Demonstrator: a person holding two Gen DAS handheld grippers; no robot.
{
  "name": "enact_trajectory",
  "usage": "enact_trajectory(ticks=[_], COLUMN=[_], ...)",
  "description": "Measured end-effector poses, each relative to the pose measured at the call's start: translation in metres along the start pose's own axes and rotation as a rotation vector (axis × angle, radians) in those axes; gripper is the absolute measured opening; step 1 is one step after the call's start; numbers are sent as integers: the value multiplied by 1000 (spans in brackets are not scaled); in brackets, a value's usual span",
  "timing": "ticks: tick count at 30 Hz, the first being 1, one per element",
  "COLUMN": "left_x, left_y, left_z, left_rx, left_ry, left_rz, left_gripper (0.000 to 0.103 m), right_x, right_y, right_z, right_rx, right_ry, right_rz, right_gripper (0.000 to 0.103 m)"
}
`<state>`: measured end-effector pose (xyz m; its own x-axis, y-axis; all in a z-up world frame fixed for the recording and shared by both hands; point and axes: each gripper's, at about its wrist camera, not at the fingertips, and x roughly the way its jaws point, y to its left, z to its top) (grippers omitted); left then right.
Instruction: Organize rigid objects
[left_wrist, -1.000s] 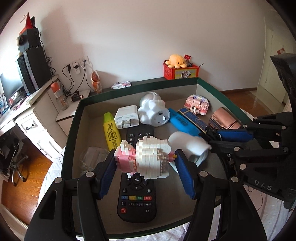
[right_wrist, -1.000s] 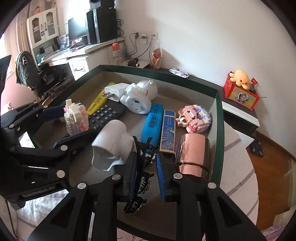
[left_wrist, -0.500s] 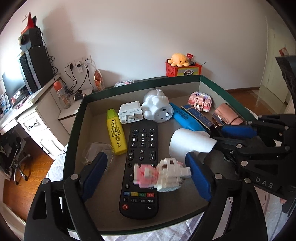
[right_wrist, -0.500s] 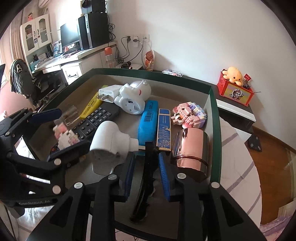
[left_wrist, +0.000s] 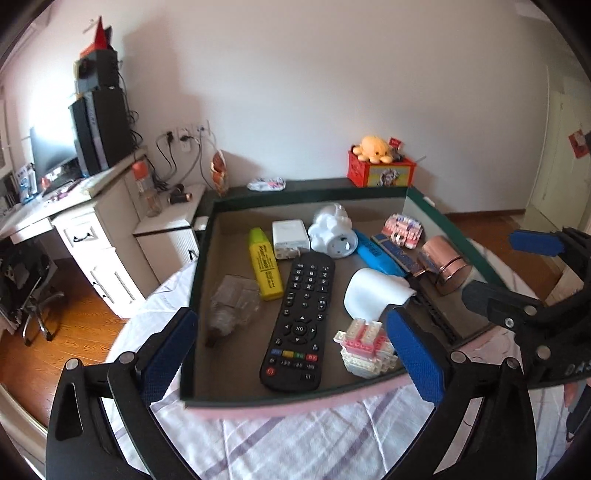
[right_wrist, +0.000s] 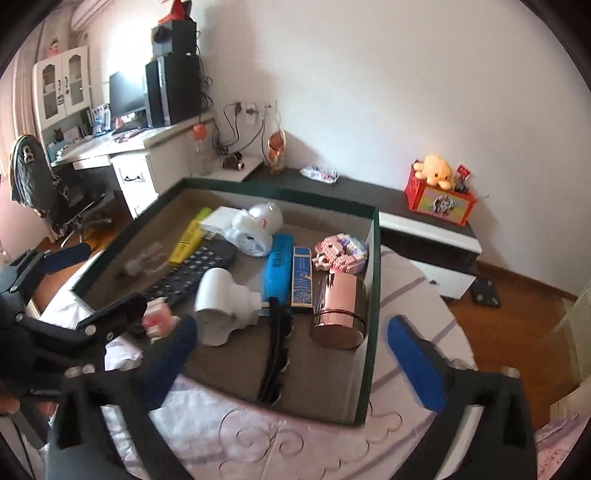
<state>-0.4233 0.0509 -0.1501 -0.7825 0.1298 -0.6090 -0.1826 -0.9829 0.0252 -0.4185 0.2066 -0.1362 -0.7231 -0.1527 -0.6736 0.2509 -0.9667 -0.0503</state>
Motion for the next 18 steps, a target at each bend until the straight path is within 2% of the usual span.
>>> enact_trajectory(ticks=[5, 11, 15, 18], left_x=[-48, -123, -167, -197], left_y=[3, -5, -9, -15], left_z=[-3, -12, -21, -28], left_rx=[-26, -2, 6, 10], left_ry=[-57, -162, -213, -247], left_rz=[12, 20, 18, 47], left_gripper=[103, 103, 103, 103], right_x=[-55, -119, -162, -188], right_y=[16, 40, 48, 56], right_z=[-9, -28, -42, -51], right_rx=[3, 2, 34, 36], right_ry=[-87, -178, -239, -275], right_rz=[-17, -57, -47, -60], right_gripper=[103, 103, 103, 103])
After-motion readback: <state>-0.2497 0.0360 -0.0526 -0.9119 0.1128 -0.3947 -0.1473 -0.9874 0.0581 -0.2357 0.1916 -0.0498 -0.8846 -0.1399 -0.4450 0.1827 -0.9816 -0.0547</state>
